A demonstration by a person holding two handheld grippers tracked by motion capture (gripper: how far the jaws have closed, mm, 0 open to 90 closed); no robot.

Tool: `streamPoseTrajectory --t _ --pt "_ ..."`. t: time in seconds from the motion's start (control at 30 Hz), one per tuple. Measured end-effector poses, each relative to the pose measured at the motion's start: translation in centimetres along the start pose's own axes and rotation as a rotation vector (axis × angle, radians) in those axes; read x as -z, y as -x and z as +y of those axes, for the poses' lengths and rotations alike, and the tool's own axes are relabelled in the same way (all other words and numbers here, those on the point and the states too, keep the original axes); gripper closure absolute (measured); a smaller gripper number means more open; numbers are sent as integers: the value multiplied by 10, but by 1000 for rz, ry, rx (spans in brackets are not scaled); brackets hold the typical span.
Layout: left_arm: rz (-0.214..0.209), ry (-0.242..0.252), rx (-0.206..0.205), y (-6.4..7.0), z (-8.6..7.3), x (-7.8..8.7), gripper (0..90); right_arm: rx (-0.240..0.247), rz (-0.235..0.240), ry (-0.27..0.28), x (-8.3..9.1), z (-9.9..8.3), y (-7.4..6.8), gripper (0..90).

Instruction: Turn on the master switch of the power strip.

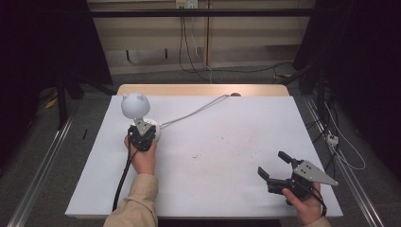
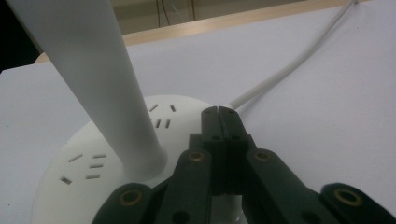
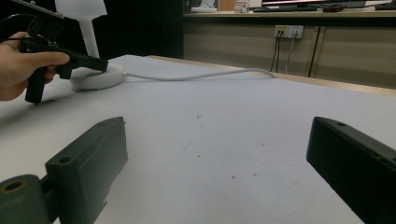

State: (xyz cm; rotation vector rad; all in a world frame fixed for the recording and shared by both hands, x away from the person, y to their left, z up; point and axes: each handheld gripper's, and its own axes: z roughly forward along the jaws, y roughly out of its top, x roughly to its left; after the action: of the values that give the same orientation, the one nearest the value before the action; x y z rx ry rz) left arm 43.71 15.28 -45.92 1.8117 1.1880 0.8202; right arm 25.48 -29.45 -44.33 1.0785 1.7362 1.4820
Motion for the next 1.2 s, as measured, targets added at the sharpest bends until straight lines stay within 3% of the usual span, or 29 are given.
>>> streamPoseTrajectory --t 0.2,0.27,1.2 --pt "-1 -1 2 0 0 0 900 -1 3 1 0 0 -1 49" --pt "-2 2 19 0 0 0 900 -2 3 1 0 0 -1 49" --pt "31 -7 -6 4 -1 -3 900 7 9 2 -1 0 -3 49"
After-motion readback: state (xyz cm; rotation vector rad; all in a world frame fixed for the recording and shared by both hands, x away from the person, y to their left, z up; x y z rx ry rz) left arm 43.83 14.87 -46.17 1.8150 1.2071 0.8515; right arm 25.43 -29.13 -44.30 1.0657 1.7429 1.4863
